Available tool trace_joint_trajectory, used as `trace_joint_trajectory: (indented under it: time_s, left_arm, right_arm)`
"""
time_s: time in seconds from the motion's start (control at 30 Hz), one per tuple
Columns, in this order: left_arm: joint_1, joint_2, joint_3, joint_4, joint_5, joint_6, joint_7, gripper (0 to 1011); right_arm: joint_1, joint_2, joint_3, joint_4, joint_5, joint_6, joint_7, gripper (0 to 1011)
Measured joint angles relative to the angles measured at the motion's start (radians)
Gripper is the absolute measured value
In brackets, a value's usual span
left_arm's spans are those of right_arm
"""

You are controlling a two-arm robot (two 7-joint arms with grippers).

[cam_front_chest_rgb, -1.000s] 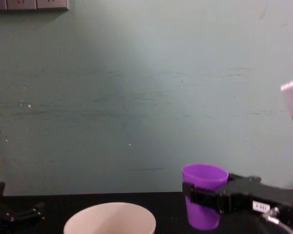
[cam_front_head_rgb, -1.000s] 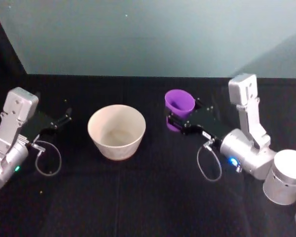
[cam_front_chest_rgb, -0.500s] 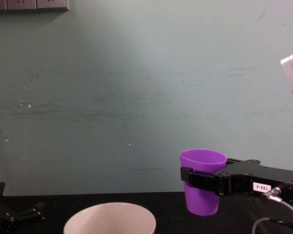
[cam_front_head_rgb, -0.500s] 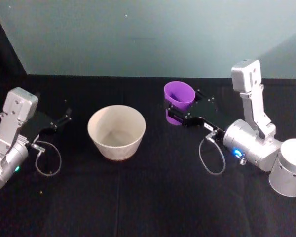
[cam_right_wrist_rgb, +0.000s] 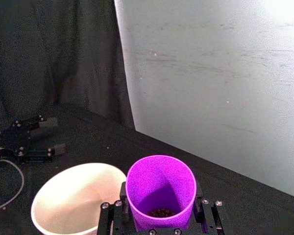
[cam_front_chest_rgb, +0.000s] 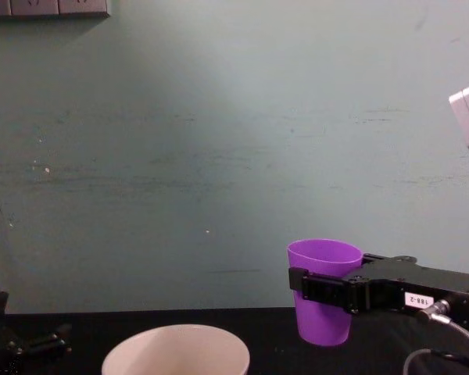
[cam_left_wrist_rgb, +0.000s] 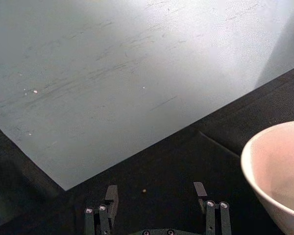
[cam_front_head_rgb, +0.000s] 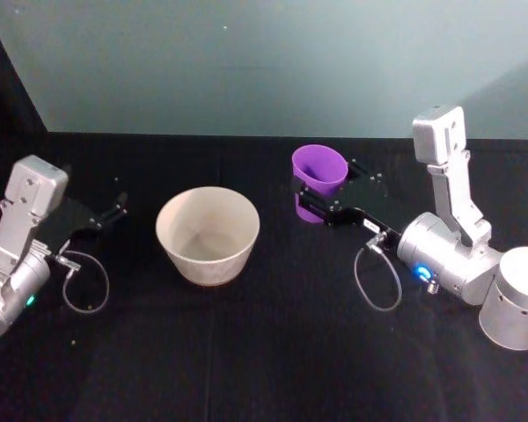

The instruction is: Pick up the cup and pour the mung beans from the cup into the bowl.

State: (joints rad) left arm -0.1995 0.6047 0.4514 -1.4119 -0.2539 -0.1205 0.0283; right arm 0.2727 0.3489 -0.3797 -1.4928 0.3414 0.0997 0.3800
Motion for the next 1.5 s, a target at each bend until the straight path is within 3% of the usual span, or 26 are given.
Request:
trace_joint_trajectory:
  time_s: [1.5]
  left_arm:
    - [0.000, 0.000, 0.000, 0.000, 0.000, 0.000, 0.000, 1000]
  right_arm:
    - [0.000, -0.001, 0.000, 0.000, 0.001, 0.001, -0.001, 724]
